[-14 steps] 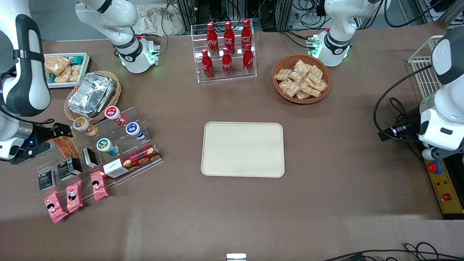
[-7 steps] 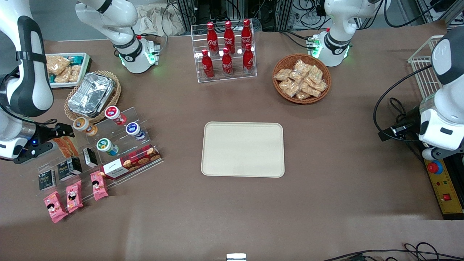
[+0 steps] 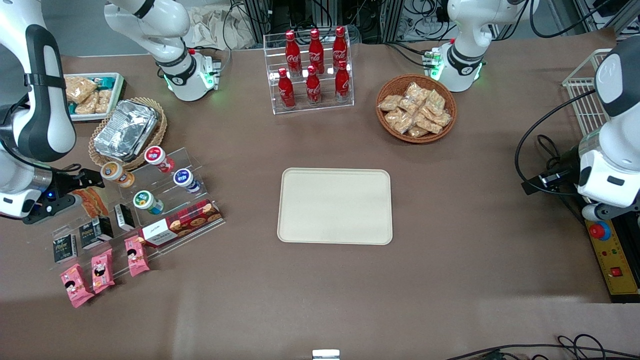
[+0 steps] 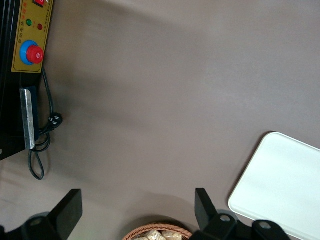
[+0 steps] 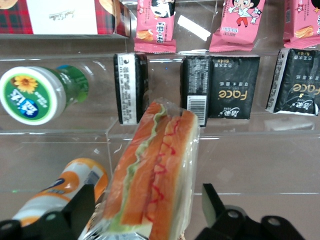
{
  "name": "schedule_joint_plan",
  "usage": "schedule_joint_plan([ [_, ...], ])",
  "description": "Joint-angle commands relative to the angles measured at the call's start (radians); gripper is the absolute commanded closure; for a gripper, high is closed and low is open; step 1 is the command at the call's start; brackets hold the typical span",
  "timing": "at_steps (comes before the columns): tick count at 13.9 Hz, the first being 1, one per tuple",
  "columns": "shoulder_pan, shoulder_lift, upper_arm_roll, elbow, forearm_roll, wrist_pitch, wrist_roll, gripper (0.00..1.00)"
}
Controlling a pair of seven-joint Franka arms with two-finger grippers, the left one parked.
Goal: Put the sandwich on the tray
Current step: 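Close the right gripper on the plastic-wrapped sandwich, then lift the sandwich out of the rack and carry it toward the tray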
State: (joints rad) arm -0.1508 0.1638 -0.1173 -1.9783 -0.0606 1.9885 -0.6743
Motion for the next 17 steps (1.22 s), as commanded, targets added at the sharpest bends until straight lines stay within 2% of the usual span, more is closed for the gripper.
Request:
schedule_joint_plan([
  [1, -0.007, 0.006, -0.005, -0.017, -0.015, 0.035, -0.008, 0.18],
  [2, -0.009, 0.006, -0.007, -0.016, -0.015, 0.035, -0.01, 0.2],
  [7, -0.021, 0.016, -0.01, 0.035, -0.005, 0.003, -0.017, 0.6],
  [8, -0.021, 0.032, -0.01, 0.082, -0.001, -0.052, -0.019, 0.64],
  [12, 0.019, 0.074, -0.002, 0.326, -0.002, -0.272, -0.017, 0.66],
  [14, 0.034, 0.065, 0.007, 0.369, -0.001, -0.298, -0.053, 0.66],
  [17, 0.115, 0.057, 0.025, 0.462, 0.001, -0.368, -0.082, 0.65],
])
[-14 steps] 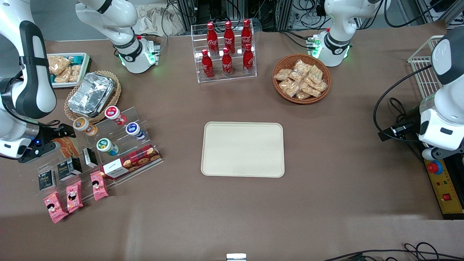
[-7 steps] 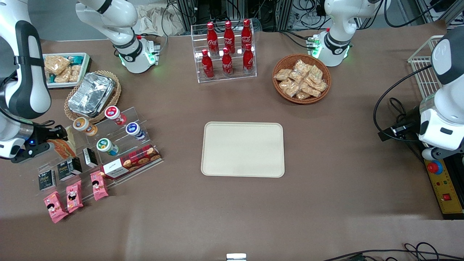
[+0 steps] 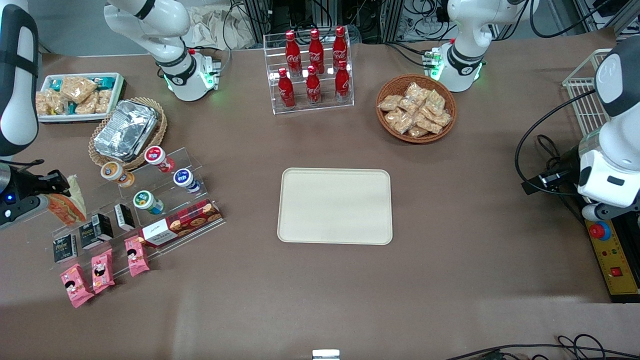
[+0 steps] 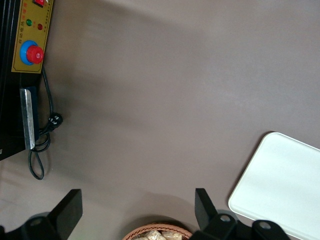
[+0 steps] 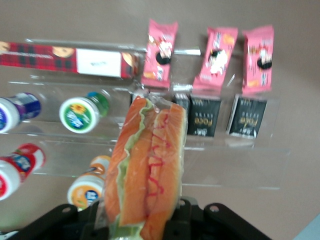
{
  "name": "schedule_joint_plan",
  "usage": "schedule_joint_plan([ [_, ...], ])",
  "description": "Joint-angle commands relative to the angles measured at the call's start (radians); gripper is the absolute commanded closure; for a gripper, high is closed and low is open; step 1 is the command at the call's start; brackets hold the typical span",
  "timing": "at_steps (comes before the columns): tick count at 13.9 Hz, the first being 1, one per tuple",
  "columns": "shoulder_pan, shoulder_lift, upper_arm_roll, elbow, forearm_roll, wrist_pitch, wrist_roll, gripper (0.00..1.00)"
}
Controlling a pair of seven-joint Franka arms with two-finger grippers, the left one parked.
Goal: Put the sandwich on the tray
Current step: 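Lift the sandwich out of the rack and carry it toward the tray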
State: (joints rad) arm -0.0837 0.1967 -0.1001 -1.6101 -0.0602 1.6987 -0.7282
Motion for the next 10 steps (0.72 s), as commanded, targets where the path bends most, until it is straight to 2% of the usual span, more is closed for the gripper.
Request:
schedule_joint_plan([
  [1, 0.085, 0.023, 0.014, 0.105, 0.019, -0.094, -0.057, 0.65],
  [3, 0.14, 0.009, 0.034, 0.108, 0.075, -0.094, -0.08, 0.65],
  [6, 0.208, 0.029, 0.111, 0.11, 0.14, -0.053, -0.062, 0.64],
  [8, 0.264, 0.061, 0.161, 0.11, 0.145, 0.03, -0.054, 0.65],
  [10, 0.352, 0.136, 0.168, 0.131, 0.137, 0.106, -0.054, 0.66],
])
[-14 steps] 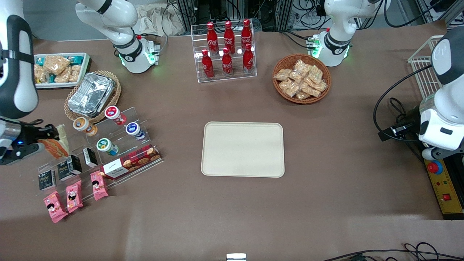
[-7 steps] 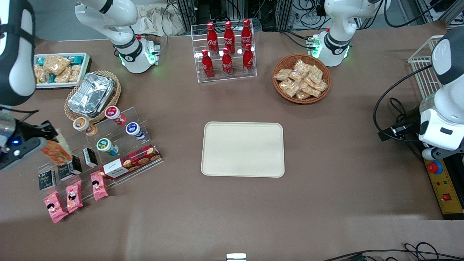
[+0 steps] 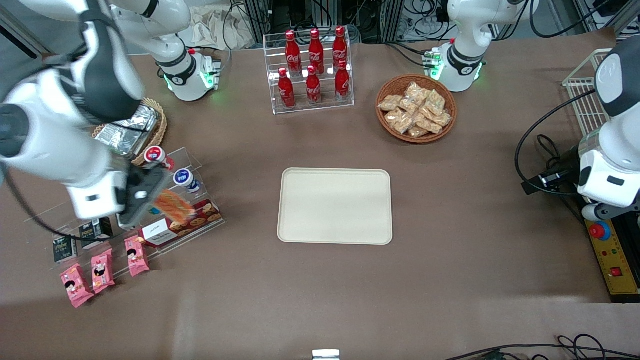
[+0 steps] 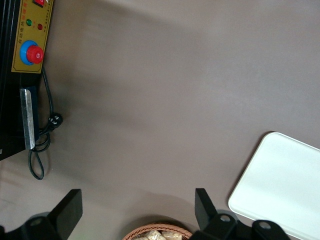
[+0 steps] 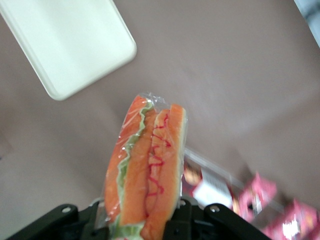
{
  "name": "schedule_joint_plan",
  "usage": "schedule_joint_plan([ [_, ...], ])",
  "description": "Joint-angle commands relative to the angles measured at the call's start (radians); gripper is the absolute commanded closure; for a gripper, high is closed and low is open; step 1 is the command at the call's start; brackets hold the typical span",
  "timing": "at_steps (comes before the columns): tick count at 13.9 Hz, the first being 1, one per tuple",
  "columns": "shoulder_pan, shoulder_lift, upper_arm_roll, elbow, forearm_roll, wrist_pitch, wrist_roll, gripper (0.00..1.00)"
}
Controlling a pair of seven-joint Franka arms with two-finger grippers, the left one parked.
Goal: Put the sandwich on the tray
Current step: 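Lift the sandwich out of the rack and carry it toward the tray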
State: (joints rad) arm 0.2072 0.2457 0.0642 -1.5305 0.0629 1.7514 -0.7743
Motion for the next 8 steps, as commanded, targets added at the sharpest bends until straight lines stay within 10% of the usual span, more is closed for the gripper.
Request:
schedule_joint_plan([
  [1, 0.11, 0.128, 0.003, 0.085, 0.012, 0.072, -0.007, 0.66],
  [8, 0.394, 0.317, -0.009, 0.162, -0.026, 0.236, 0.159, 0.67],
])
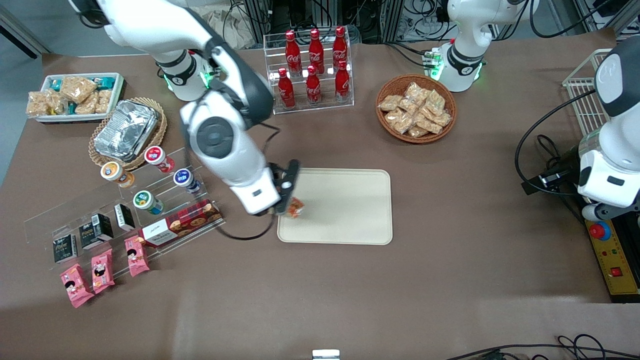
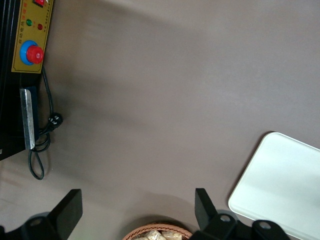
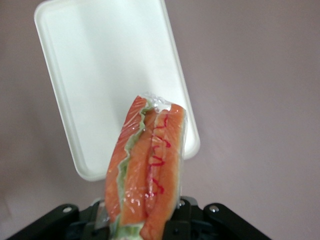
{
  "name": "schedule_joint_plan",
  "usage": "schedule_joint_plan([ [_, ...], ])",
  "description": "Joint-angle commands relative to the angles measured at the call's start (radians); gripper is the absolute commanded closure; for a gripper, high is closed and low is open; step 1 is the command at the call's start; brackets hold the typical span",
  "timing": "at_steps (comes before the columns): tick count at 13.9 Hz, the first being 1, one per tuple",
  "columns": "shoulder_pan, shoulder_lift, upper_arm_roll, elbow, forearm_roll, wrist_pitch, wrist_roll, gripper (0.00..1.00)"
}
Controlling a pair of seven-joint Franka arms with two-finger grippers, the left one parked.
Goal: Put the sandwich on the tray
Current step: 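Lower the held sandwich onto the cream tray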
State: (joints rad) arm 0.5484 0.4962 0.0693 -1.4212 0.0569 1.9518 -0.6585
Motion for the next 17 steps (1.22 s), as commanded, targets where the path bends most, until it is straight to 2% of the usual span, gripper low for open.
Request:
schedule_joint_plan([
  [1, 0.073, 0.096, -0.014, 0.053, -0.028, 0.067, 0.062, 0.72],
  [4, 0.116, 0.189, -0.019, 0.053, -0.095, 0.203, 0.163, 0.73],
  [8, 0.122, 0.28, -0.051, 0.054, -0.149, 0.341, 0.165, 0.73],
  [13, 0.122, 0.3, -0.052, 0.054, -0.149, 0.388, 0.166, 0.71],
  [15, 0.124, 0.3, -0.048, 0.051, -0.146, 0.389, 0.171, 0.6],
  [17, 0.142, 0.301, -0.048, 0.05, -0.149, 0.391, 0.175, 0.4],
])
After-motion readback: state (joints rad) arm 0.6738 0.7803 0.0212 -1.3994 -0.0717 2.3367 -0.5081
